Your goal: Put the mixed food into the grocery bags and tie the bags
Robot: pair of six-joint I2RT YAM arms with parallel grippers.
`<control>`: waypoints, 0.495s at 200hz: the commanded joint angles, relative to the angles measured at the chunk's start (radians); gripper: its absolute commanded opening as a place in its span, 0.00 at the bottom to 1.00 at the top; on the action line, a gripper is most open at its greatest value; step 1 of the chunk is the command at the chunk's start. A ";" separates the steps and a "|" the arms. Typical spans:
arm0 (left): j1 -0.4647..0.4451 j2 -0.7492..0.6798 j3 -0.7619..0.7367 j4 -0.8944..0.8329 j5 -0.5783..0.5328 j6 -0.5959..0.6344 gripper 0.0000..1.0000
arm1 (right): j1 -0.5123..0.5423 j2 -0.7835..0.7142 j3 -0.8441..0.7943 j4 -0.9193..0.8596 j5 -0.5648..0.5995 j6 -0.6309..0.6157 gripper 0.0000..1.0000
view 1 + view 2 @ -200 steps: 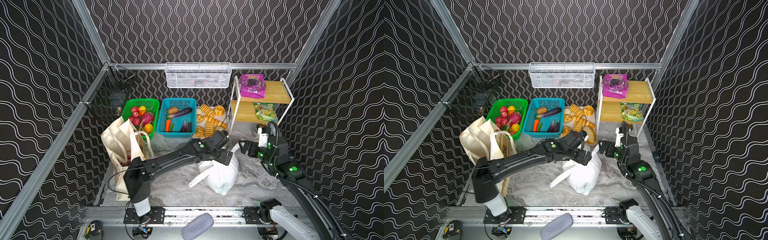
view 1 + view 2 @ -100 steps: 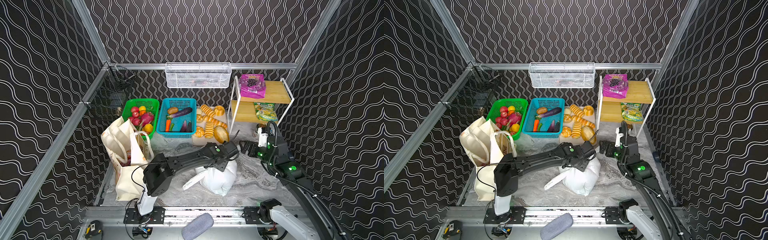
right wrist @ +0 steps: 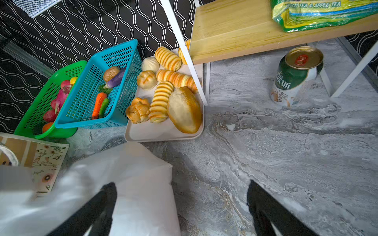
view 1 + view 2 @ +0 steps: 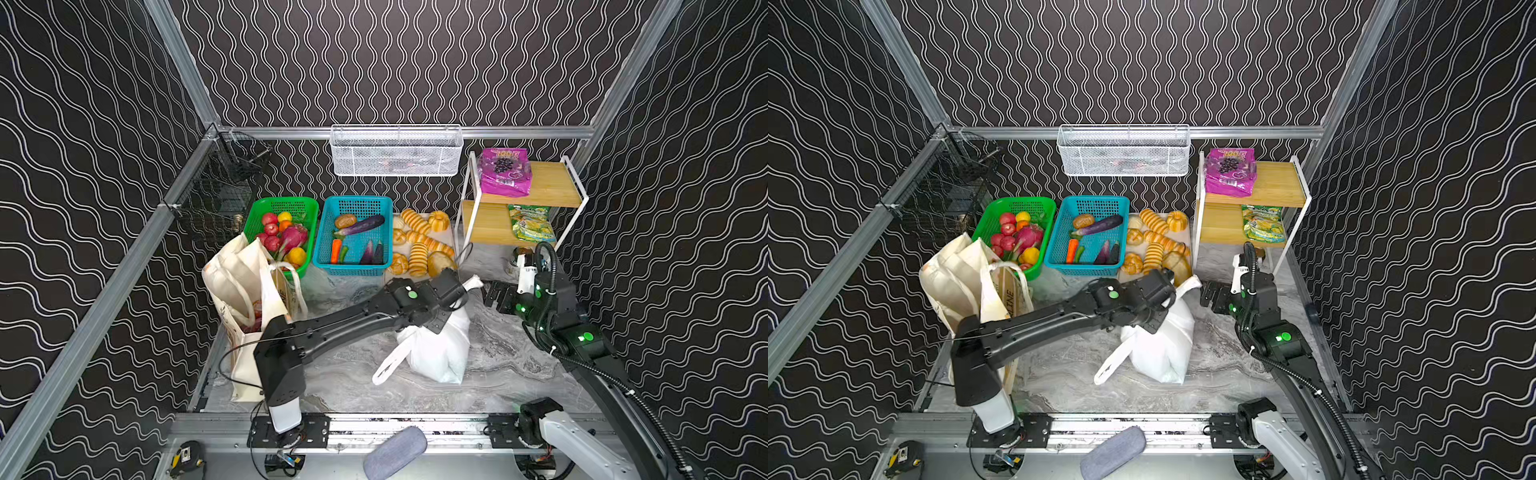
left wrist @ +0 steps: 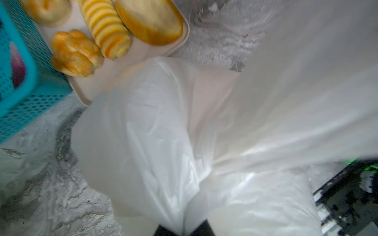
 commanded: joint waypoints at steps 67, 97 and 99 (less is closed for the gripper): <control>0.367 -0.324 0.360 -0.364 -0.251 0.328 0.00 | 0.004 0.047 -0.005 0.290 -0.391 0.002 0.97; 0.466 -0.355 0.460 -0.414 -0.311 0.383 0.00 | 0.104 0.203 0.038 0.484 -0.609 0.115 0.90; 0.469 -0.354 0.466 -0.418 -0.314 0.385 0.00 | 0.121 0.219 0.048 0.486 -0.611 0.117 0.90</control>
